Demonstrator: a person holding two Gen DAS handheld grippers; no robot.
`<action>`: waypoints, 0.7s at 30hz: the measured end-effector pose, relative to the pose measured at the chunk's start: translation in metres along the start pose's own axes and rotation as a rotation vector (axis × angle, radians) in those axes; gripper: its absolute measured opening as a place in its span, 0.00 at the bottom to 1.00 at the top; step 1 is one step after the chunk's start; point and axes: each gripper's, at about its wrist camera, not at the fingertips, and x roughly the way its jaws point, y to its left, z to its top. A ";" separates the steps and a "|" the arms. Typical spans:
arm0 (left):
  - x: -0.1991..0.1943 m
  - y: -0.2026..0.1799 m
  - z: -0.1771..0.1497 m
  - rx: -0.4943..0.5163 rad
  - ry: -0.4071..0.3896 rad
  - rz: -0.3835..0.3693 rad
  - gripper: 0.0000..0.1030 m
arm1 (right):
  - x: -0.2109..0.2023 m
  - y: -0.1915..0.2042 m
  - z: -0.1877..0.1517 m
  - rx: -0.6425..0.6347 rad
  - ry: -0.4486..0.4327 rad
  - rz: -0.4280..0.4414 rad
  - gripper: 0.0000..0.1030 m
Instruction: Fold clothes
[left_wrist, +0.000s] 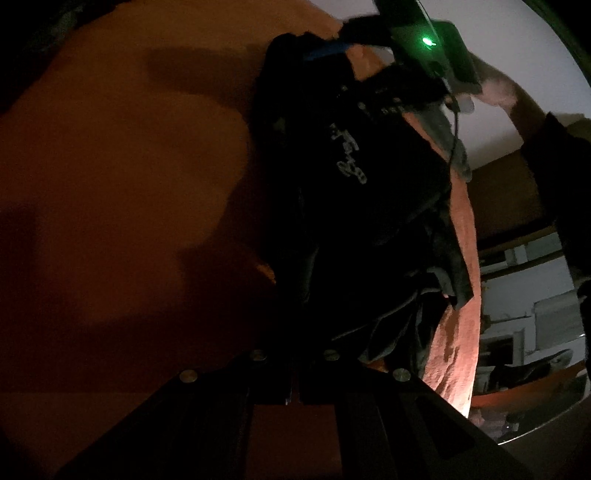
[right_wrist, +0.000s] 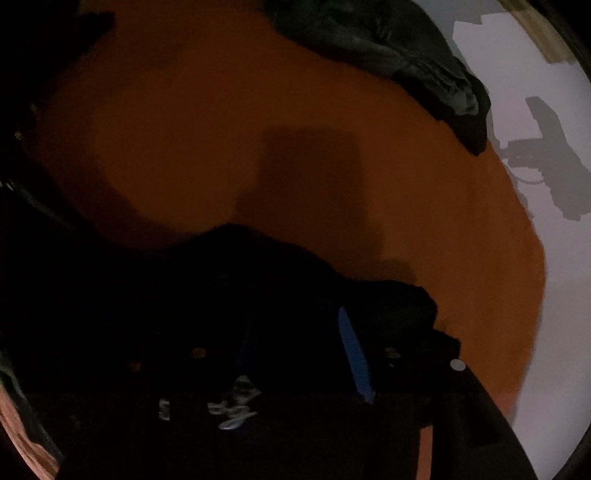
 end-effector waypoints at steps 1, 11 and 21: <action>0.001 -0.001 0.000 -0.001 0.003 0.002 0.02 | 0.004 -0.001 0.003 -0.011 0.006 -0.018 0.47; 0.000 0.003 -0.003 -0.028 0.021 -0.005 0.02 | 0.033 -0.025 0.025 0.008 0.059 0.054 0.58; 0.000 0.015 0.003 -0.054 0.008 -0.015 0.02 | 0.019 -0.034 0.041 0.150 0.049 0.057 0.05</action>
